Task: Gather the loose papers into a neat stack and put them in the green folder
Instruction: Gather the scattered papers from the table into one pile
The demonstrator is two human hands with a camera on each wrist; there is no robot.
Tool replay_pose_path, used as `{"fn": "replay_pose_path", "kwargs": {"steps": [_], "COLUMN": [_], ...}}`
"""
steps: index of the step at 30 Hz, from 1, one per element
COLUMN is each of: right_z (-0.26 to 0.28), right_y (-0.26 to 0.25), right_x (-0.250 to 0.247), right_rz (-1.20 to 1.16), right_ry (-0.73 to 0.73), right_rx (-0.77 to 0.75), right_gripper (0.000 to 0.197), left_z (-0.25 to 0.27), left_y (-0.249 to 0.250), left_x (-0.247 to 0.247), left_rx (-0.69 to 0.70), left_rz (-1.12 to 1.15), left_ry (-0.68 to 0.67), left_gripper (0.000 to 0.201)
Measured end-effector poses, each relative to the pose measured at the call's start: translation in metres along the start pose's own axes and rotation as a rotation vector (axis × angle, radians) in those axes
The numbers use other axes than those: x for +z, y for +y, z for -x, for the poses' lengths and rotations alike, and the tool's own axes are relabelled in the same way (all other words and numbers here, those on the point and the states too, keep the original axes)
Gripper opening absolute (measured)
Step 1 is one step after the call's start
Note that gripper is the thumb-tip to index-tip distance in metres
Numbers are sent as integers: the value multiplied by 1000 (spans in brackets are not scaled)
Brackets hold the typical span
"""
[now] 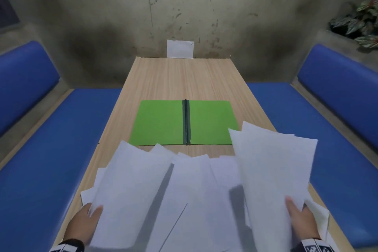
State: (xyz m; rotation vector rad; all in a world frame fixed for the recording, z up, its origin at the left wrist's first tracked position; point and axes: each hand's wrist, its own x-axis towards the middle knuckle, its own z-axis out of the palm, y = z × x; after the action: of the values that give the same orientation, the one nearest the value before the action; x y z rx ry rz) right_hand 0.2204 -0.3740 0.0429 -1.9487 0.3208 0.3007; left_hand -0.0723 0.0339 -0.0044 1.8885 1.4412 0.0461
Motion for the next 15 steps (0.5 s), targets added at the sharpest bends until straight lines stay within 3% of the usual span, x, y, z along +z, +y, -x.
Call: {"fn": "replay_pose_path", "kwargs": {"steps": [2,6,11,15], "right_z": [7,10,18,23], "right_y": [5,25,34,38], "right_x": [13,44,75,94], "right_rz": [45,318,475,420], "right_ry": [-79,-256,-386,-455], "right_rx": [6,7,-71,-48], "right_gripper": [46,25,26,36], "left_z": [1,-2,9,17], "left_y": [-6,-16,-4,11], "left_x": [0,3,2,3], "left_rx": [24,29,60,70], "left_rz": [-149,-336,-486,-629], "left_ry": [-24,-23,-37,-50], "left_gripper": [35,50,55,53]}}
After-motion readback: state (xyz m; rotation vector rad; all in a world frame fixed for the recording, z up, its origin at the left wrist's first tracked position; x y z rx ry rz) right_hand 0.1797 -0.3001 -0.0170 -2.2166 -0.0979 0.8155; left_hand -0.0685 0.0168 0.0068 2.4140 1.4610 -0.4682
